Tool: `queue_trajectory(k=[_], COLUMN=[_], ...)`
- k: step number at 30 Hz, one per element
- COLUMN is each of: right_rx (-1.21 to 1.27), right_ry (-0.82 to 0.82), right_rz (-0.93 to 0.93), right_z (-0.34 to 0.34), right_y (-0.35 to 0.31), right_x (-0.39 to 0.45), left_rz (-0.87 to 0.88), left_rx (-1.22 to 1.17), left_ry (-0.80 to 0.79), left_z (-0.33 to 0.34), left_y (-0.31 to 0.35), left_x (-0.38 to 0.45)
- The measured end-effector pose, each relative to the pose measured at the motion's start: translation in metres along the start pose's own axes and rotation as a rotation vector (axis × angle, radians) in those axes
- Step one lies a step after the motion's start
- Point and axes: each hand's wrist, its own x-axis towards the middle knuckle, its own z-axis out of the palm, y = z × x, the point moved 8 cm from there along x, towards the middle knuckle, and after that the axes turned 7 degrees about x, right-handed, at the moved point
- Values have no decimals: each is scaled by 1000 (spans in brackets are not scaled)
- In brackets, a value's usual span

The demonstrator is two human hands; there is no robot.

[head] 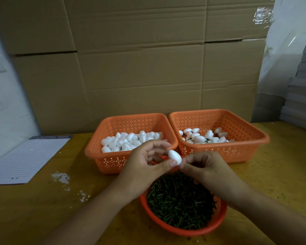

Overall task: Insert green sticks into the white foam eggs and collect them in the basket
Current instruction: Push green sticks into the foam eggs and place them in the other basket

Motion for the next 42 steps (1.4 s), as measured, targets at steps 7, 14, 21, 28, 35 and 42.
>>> queue_trajectory(k=[7,14,21,28,35,42], right_rx=[26,148,139,105,134,179], right_ry=[28,114,133,198,173,72], right_rz=[-23,-94,-104,-108,-121,-115], right_z=[1,5,6,3,5,9], right_y=[-6,-16,-19,-20,-24,-28], right_x=[-3,-12,-15,-18,-18,-18], left_rz=[44,96,86,32,-47,-87], left_rx=[8,-34,-119,-184,-224,-327], left_ry=[64,131,124,71,74,-39], left_z=[-1,0,0,5,5,10], left_y=[11,22,29,30,25,22], left_x=[-4,-8,-10,-11,-9,-8])
